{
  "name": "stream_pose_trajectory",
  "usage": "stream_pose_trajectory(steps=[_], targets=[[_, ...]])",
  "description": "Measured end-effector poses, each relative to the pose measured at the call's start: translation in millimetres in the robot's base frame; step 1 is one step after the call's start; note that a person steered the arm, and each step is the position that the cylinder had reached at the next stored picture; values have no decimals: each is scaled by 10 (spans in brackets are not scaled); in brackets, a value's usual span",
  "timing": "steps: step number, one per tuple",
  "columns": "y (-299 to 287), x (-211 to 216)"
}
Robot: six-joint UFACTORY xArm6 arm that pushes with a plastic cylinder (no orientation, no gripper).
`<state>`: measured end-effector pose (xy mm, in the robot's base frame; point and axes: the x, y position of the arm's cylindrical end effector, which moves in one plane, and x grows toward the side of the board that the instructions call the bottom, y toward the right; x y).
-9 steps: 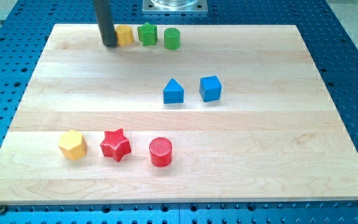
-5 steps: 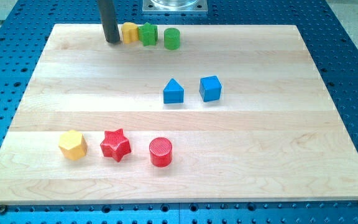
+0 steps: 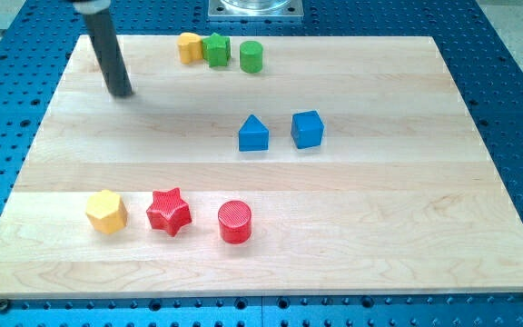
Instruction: Move the yellow hexagon to the top left side of the red star
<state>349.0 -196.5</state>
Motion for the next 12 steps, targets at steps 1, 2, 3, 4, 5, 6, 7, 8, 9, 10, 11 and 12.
stream_pose_trajectory(steps=[1, 2, 3, 4, 5, 6, 7, 8, 9, 10, 11, 12], targets=[[177, 646], [382, 1045], [352, 1296], [-74, 1791], [-74, 1952], [-203, 2023], [-472, 2471], [-3, 2687], [375, 2626], [70, 2281], [-177, 1996], [-55, 1556]])
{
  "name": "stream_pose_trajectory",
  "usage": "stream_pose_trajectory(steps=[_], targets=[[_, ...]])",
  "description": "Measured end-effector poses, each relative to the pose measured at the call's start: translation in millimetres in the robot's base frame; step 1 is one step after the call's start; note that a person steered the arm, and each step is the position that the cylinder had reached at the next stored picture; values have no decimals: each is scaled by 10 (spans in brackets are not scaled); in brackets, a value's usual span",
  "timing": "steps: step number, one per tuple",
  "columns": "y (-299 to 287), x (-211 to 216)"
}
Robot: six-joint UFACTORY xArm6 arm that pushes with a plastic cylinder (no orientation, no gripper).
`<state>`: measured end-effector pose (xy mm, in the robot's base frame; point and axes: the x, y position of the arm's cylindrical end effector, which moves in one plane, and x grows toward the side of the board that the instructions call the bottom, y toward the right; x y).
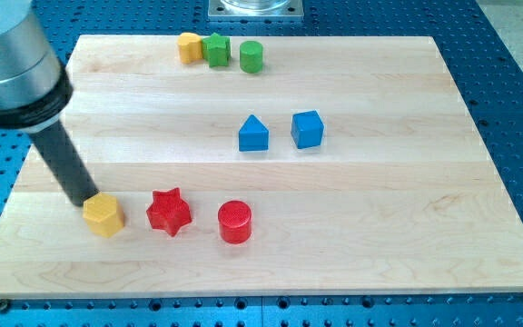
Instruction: Move the yellow hexagon to the top left side of the red star
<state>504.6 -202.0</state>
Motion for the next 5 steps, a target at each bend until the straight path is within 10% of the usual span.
stream_pose_trajectory(steps=[2, 5], targets=[[-69, 1057], [337, -289]])
